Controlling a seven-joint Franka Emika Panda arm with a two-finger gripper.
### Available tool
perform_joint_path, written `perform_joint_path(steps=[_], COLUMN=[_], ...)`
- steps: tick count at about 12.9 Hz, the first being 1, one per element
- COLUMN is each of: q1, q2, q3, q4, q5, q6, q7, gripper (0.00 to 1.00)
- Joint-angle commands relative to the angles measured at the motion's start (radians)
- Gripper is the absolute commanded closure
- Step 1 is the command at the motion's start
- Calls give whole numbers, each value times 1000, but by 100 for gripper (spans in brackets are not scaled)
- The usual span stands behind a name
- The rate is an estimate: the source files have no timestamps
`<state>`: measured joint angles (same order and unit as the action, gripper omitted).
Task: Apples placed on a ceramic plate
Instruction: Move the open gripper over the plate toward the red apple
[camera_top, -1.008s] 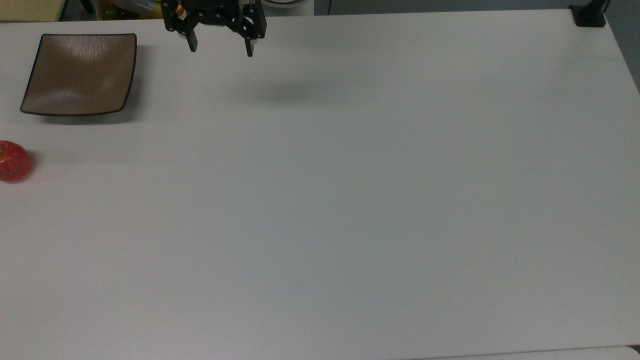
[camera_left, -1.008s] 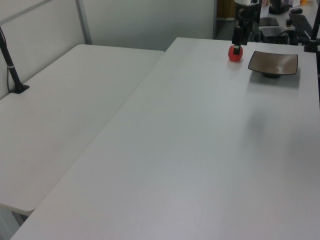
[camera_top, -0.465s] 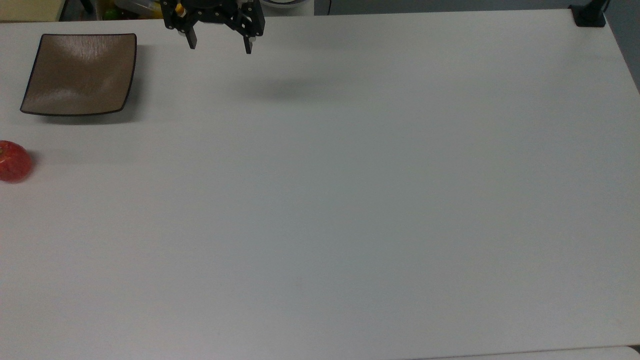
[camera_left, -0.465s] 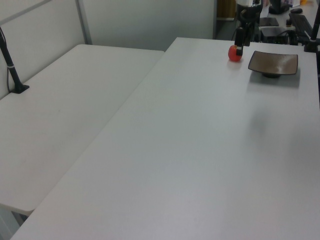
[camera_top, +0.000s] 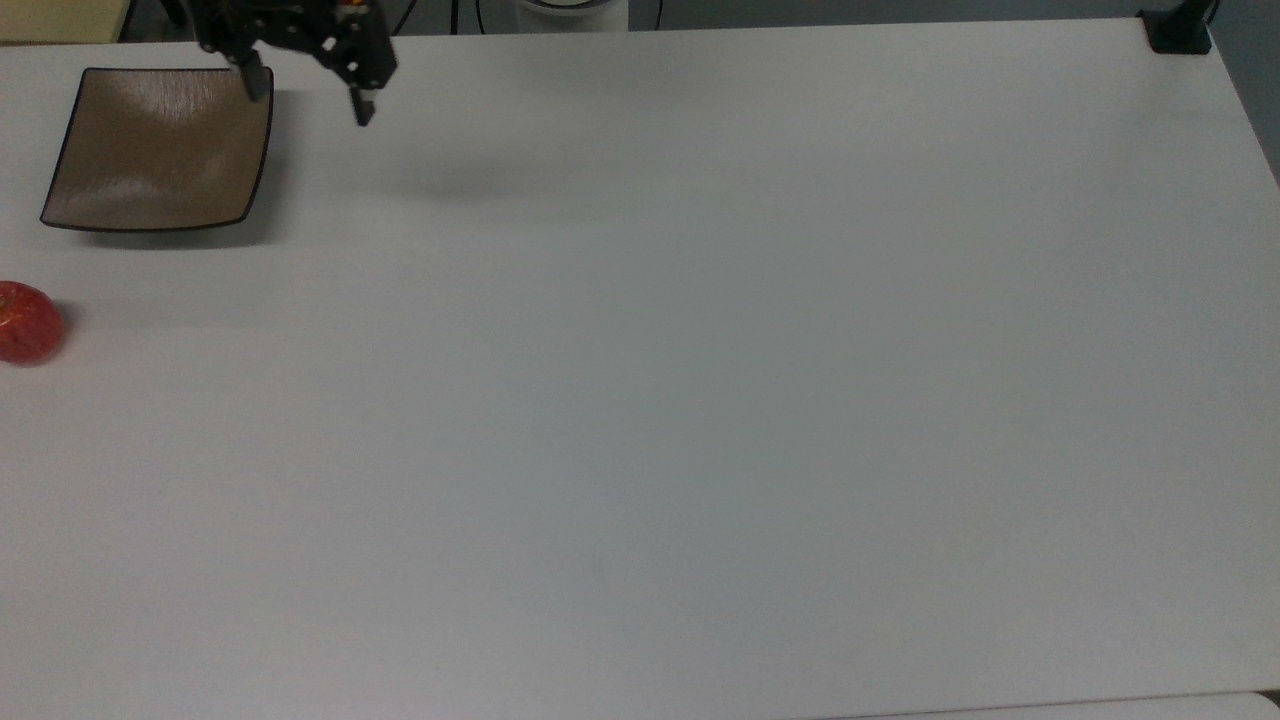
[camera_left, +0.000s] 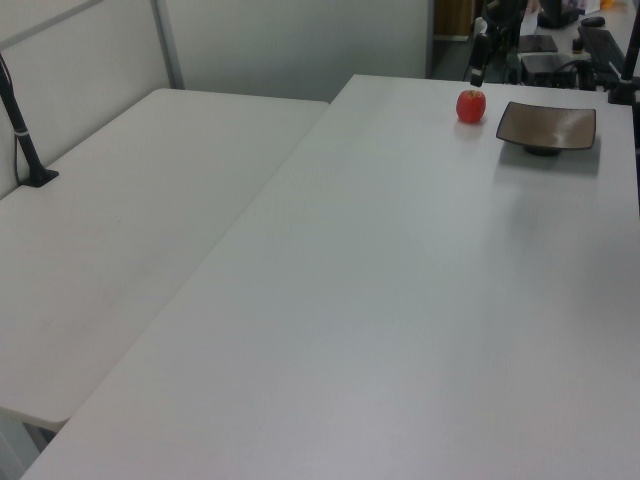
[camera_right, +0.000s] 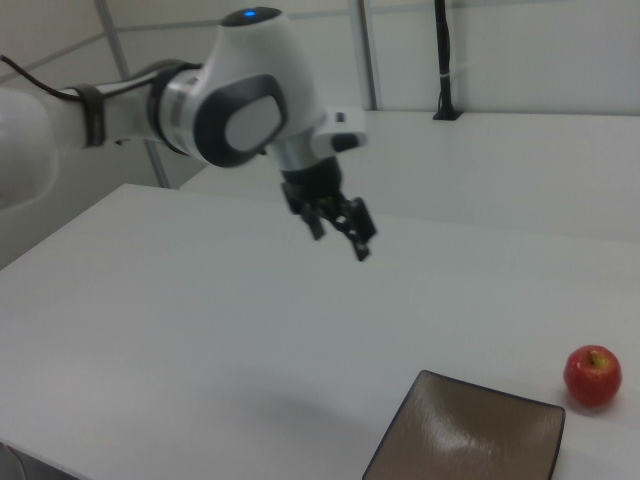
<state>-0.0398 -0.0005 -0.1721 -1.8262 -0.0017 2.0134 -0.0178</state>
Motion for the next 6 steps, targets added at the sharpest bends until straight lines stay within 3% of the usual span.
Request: perform_joint_path(steps=[1,6], q1=[-73,-172], q2=[78,236], q3=[-69,-72], q4=[-13,21], q5=[3,6], q6=[192,489], q7=[-7,151], gripper=[0,0])
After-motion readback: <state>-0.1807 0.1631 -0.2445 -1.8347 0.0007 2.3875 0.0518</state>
